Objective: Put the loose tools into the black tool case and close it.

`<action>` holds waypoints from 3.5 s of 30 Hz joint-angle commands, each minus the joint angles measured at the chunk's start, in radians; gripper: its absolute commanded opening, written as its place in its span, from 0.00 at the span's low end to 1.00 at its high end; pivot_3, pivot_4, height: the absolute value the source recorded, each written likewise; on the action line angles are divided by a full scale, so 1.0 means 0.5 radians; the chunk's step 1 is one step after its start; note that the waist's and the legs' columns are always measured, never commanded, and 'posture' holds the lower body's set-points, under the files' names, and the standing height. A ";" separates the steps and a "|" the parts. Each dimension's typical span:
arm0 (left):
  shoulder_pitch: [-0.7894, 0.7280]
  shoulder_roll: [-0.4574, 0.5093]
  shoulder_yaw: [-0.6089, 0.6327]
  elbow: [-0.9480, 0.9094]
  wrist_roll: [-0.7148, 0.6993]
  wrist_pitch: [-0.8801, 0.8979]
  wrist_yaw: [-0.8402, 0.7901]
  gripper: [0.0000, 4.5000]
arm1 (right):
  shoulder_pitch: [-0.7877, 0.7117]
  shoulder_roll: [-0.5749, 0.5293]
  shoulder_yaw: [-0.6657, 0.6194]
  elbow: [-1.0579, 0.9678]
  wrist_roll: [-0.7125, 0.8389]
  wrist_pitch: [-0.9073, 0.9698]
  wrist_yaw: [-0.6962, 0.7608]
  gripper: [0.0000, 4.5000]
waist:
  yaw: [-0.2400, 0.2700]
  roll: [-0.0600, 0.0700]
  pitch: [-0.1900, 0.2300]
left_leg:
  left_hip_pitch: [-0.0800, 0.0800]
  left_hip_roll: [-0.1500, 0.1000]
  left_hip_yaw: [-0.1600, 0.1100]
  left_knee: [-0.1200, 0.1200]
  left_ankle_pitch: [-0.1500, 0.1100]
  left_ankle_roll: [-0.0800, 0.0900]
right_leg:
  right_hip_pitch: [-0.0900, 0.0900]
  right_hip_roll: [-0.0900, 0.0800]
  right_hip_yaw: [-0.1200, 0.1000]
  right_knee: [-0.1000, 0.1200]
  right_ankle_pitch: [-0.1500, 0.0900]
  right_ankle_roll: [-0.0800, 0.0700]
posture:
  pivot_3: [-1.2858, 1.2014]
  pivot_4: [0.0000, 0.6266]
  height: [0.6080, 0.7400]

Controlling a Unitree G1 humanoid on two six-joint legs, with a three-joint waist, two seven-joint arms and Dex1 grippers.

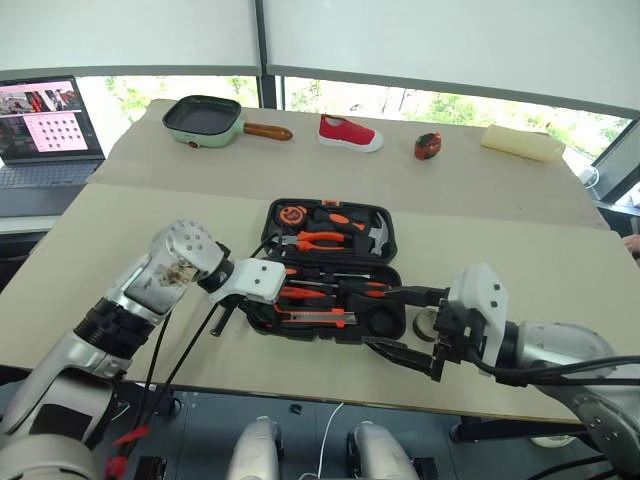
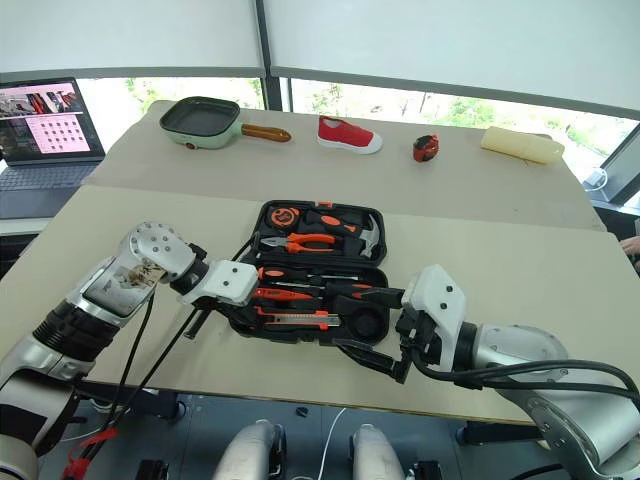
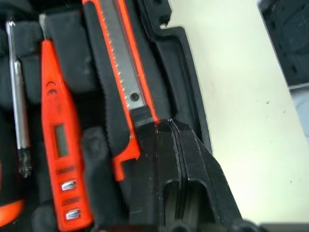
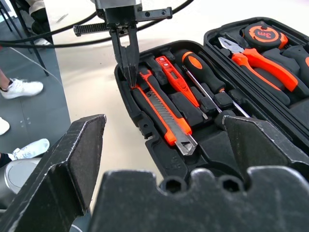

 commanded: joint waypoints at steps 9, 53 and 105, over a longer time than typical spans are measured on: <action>-0.143 -0.129 0.184 0.159 -0.182 0.174 0.014 0.01 | -0.028 -0.005 -0.033 -0.033 0.023 -0.020 0.005 1.00 | 0.006 0.000 0.000 | -0.002 0.000 -0.001 0.002 0.000 0.000 | -0.001 0.000 -0.001 0.001 0.000 0.000 | 0.52 0.24 1.00; 0.259 -0.207 0.900 -0.375 -1.022 0.776 0.362 0.83 | 1.145 -0.009 -1.253 0.165 -0.185 -0.121 0.356 1.00 | 0.000 0.009 -0.003 | 0.014 -0.001 -0.007 0.008 -0.002 0.002 | 0.026 -0.002 -0.007 -0.005 -0.002 0.004 | 0.52 0.24 1.00; 0.649 0.145 0.868 -0.843 -1.088 0.730 0.525 1.00 | -0.484 -0.070 0.670 0.479 -0.911 -0.200 0.538 0.01 | -0.013 0.007 0.005 | 0.023 -0.001 0.000 -0.009 -0.002 0.001 | 0.026 -0.003 -0.003 -0.017 -0.007 -0.001 | 0.52 0.24 1.00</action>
